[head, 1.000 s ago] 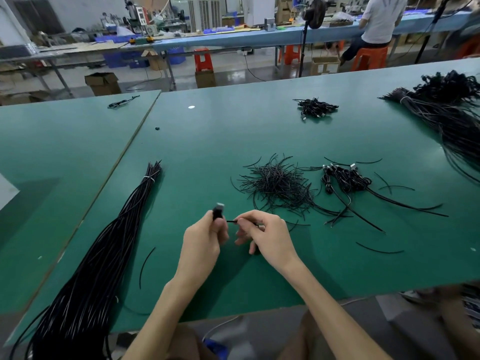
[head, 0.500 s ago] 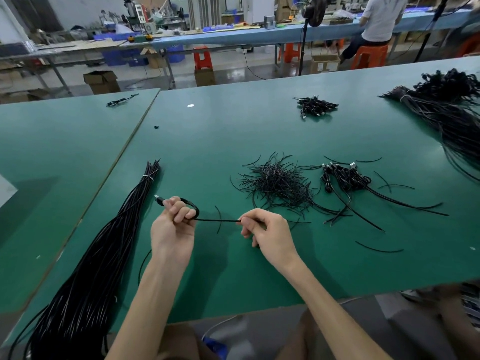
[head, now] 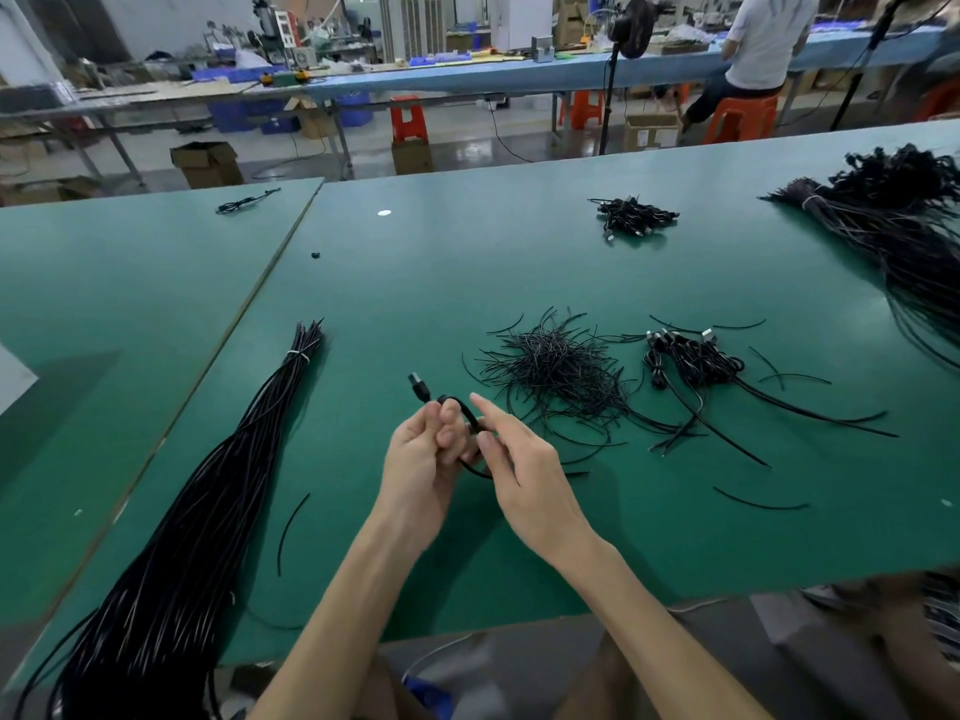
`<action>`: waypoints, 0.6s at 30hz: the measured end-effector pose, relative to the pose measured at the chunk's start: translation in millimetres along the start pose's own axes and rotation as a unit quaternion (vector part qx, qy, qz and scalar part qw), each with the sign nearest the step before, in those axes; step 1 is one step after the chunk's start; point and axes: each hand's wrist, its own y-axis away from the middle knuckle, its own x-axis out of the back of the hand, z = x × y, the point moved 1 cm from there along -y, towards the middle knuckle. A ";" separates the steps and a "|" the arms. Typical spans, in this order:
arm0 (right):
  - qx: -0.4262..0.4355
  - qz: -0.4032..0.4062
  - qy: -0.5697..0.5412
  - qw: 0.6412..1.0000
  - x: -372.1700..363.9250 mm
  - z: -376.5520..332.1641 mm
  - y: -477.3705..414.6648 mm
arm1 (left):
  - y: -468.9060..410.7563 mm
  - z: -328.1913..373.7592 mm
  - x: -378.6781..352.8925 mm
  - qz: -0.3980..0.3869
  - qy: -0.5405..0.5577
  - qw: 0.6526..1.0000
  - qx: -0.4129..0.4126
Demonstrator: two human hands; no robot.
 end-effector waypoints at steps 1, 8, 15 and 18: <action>0.006 0.013 0.008 1.000 1.1 0.7 -0.6 | -0.3 -3.3 -0.9 -0.003 0.012 1.000 0.008; 0.022 0.037 0.042 0.998 0.2 4.3 -1.9 | 0.6 -8.1 2.0 -0.026 0.012 1.000 -0.004; 0.029 0.007 -0.001 1.000 -2.5 0.7 1.3 | 8.7 -12.0 1.9 0.031 -0.100 0.992 -0.064; 0.027 -0.007 0.035 0.999 -3.0 -0.4 3.1 | 8.4 -9.5 7.1 0.041 -0.130 0.989 -0.060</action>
